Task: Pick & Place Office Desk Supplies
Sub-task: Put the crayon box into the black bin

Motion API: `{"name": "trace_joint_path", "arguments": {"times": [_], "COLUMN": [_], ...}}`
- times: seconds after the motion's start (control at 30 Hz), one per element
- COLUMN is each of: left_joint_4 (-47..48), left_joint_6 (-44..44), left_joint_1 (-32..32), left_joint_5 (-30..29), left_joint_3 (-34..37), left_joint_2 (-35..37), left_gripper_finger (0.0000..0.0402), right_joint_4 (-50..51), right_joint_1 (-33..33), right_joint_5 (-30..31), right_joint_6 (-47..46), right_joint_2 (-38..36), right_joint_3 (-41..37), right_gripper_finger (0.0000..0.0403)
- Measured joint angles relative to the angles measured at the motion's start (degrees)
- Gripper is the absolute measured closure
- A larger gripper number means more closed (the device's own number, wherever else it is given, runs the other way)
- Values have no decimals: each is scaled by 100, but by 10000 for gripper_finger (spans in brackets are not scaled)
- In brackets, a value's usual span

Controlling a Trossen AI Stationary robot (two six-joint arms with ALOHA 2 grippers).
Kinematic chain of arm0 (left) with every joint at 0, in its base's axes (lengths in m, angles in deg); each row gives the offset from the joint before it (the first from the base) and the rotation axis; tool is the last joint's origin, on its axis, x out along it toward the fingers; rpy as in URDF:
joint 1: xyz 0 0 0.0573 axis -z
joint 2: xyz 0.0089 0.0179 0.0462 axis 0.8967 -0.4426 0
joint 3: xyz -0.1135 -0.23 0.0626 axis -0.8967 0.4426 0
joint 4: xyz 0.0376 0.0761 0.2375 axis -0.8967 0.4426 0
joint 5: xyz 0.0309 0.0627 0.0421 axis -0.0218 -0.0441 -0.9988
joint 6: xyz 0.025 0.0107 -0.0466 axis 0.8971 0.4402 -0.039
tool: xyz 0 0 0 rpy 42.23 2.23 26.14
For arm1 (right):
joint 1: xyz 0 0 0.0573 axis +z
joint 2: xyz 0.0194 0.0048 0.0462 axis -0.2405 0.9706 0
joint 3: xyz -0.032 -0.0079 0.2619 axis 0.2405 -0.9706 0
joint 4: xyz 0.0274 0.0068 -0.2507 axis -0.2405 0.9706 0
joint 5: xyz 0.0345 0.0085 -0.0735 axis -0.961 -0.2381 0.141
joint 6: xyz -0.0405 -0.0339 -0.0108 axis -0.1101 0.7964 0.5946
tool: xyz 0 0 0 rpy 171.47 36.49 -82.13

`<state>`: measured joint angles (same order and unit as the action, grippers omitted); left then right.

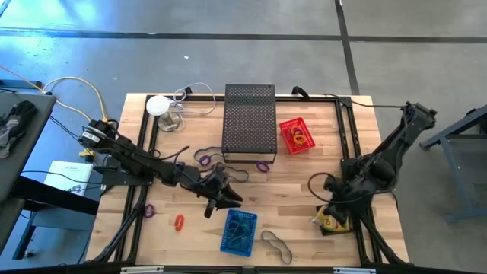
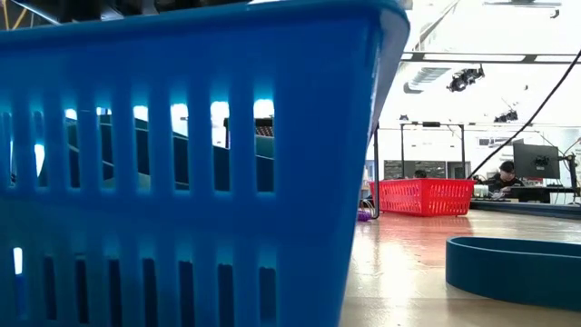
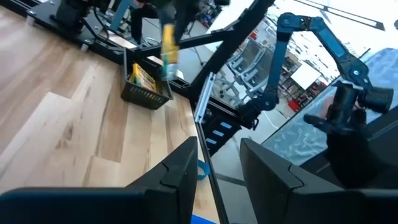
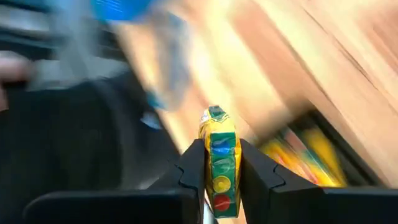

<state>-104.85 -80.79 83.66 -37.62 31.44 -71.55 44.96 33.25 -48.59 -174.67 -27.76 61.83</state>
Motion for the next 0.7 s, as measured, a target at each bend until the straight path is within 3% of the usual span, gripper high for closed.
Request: {"name": "trace_joint_path", "arguments": {"times": [0.13, 0.23, 0.43, 0.6, 0.7], "left_joint_4": [1, 37, 114, 116, 134], "left_joint_6": [0, 0, 11, 200, 258], "left_joint_1": [-45, -77, -81, -127, -200], "left_joint_5": [-1, -1, -1, 1, -1], "left_joint_3": [0, 0, 4, 4, 4], "left_joint_2": [0, 0, -2, -2, -2], "left_gripper_finger": [286, 286, 286, 286, 286], "right_joint_4": [1107, 1492, 1555, 1553, 1547], "right_joint_1": [-215, -272, -271, -266, -269], "right_joint_5": [-1085, -1502, -1644, -2985, -3255], "right_joint_6": [-894, -1081, -1301, -1428, -1425], "right_joint_2": [55, 126, 569, 1267, 1629], "right_joint_3": [0, 0, 0, 0, 0], "right_gripper_finger": [349, 349, 349, 348, 348]}}
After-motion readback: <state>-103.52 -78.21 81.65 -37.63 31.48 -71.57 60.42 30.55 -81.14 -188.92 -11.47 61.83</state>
